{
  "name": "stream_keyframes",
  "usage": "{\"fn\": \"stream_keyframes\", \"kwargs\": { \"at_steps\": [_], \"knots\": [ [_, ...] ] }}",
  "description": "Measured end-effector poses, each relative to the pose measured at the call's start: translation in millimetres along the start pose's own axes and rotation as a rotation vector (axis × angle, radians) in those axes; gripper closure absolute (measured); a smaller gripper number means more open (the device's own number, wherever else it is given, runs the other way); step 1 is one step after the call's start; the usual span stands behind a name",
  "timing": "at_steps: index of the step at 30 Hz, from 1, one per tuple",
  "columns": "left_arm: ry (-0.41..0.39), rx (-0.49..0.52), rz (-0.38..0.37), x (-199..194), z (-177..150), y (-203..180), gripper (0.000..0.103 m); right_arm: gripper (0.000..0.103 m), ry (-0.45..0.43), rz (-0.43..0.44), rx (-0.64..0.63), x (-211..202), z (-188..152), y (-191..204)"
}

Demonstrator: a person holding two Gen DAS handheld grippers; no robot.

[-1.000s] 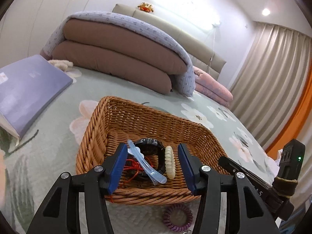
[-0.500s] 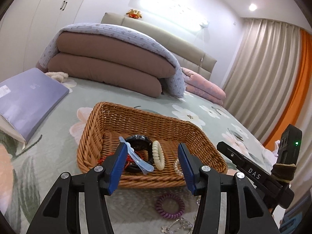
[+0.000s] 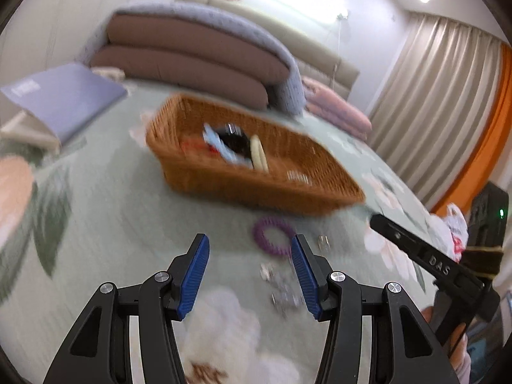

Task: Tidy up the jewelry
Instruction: 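Move both tools back over the crystal charms and gold clasp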

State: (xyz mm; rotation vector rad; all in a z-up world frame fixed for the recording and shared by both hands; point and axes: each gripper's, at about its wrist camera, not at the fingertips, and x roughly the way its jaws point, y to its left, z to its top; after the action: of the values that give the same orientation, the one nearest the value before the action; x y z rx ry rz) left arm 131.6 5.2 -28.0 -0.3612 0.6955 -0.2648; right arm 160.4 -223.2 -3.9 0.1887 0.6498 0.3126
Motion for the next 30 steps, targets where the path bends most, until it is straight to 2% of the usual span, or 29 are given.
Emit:
{"fn": "stream_keyframes", "kwargs": {
  "at_steps": [3, 6, 8, 16, 21, 26, 30],
  "knots": [
    [0.080, 0.042, 0.000, 10.8, -12.7, -11.4, 0.048, 0.070, 0.063, -0.012, -0.005, 15.3, -4.5, 1.7],
    [0.107, 0.111, 0.000, 17.2, -16.8, -25.3, 0.048, 0.070, 0.151, 0.005, 0.003, 37.3, -8.5, -0.1],
    [0.131, 0.143, -0.003, 22.6, -19.9, -30.7, 0.048, 0.070, 0.178, 0.006, 0.009, 46.0, -10.0, -1.8],
    [0.178, 0.189, 0.041, 33.5, -26.4, -38.6, 0.048, 0.070, 0.218, -0.006, 0.033, 62.2, -6.8, -8.3],
    [0.195, 0.259, 0.084, 41.4, -29.4, -51.8, 0.048, 0.070, 0.259, -0.028, -0.011, 74.8, -6.4, 1.2],
    [0.199, 0.266, 0.044, 39.9, -29.3, -53.0, 0.048, 0.071, 0.273, -0.036, -0.027, 78.6, -8.4, 2.9],
    [0.211, 0.295, 0.077, 45.0, -30.6, -60.0, 0.048, 0.071, 0.282, -0.042, -0.029, 81.2, -8.6, 2.3]
  ]
}}
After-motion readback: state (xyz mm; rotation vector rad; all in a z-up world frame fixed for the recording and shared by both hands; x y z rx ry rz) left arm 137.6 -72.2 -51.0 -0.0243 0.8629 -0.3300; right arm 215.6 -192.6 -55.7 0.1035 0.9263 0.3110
